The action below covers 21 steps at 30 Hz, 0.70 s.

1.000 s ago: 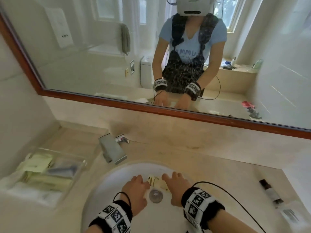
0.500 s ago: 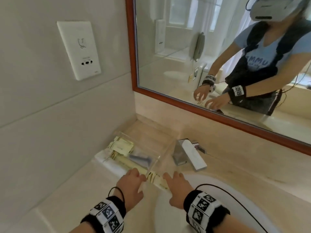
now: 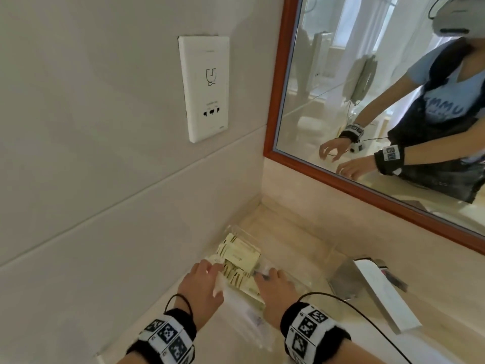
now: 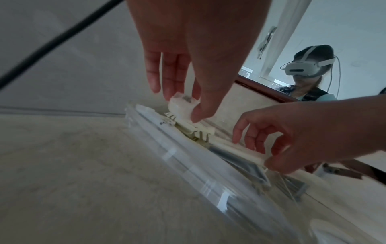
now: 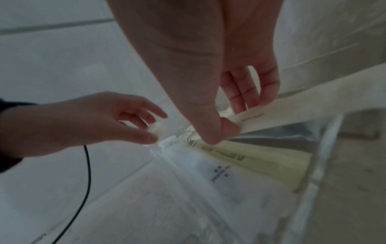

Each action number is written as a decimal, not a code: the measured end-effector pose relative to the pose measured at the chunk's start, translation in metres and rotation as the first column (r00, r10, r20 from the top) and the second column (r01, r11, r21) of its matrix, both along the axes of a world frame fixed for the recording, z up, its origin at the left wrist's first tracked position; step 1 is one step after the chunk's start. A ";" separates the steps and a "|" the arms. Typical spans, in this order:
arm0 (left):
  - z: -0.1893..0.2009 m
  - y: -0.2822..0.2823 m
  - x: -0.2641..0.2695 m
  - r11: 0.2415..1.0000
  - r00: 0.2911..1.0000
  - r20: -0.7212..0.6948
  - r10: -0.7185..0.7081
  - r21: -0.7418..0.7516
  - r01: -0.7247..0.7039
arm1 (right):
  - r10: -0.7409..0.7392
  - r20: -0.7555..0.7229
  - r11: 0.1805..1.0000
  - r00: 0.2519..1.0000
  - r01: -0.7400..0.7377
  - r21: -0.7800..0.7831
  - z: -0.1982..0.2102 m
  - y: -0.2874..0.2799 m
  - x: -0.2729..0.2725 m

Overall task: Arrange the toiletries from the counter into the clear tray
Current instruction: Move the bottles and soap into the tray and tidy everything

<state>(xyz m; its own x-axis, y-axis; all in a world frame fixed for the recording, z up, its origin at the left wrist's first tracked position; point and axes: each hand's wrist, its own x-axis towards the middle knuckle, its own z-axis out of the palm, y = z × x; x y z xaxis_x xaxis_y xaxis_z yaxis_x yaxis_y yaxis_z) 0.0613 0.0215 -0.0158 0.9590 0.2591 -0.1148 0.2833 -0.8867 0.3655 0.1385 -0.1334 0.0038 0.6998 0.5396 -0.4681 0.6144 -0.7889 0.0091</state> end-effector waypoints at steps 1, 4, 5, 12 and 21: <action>-0.002 0.005 0.004 1.000 1.000 0.010 0.006 -0.014 -0.006 | 0.010 -0.005 1.000 1.000 -0.010 -0.007 -0.003 0.006 0.002; -0.008 0.017 0.018 0.999 0.999 0.027 0.021 -0.045 -0.020 | 0.059 -0.021 0.998 0.998 -0.059 -0.009 -0.012 0.020 0.009; -0.009 0.017 0.021 0.999 0.999 0.026 0.020 -0.040 -0.019 | 0.063 -0.025 0.998 0.998 -0.063 -0.001 -0.013 0.020 0.009; -0.025 0.021 0.044 0.998 0.999 0.047 -0.004 -0.056 0.007 | 0.062 -0.085 0.998 0.994 -0.062 0.000 -0.028 0.020 0.016; -0.036 0.009 0.058 0.989 0.990 0.063 -0.125 -0.072 0.129 | 0.127 -0.059 0.992 0.990 -0.128 -0.011 -0.024 0.019 0.021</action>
